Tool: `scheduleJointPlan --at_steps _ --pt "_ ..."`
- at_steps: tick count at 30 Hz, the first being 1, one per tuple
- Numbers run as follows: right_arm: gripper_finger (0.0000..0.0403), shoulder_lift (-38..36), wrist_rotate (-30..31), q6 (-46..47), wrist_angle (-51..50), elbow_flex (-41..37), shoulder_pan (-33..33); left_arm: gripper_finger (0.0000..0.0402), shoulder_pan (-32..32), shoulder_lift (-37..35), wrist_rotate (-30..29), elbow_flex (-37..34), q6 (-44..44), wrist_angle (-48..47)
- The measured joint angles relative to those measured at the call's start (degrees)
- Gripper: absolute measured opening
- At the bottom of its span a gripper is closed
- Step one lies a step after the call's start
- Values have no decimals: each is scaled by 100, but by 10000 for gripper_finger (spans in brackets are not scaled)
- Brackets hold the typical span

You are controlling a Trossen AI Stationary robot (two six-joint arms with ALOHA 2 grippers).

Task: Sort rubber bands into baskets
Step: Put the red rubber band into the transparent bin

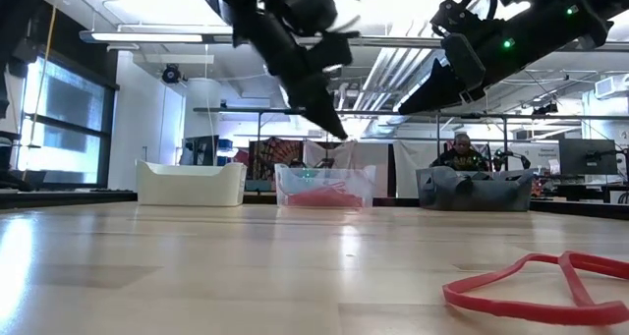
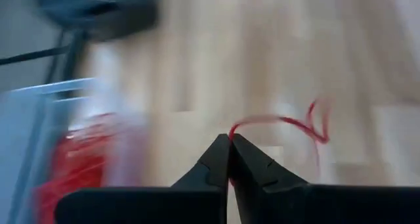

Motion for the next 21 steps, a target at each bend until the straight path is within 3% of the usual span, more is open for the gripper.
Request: scheduleJointPlan --at_steps 8,21 --pt "0 0 2 -2 9 0 0 1 959 -577 -265 4 -60 217" --pt "0 0 41 -92 94 0 -2 0 2153 -359 -34 9 203 869"
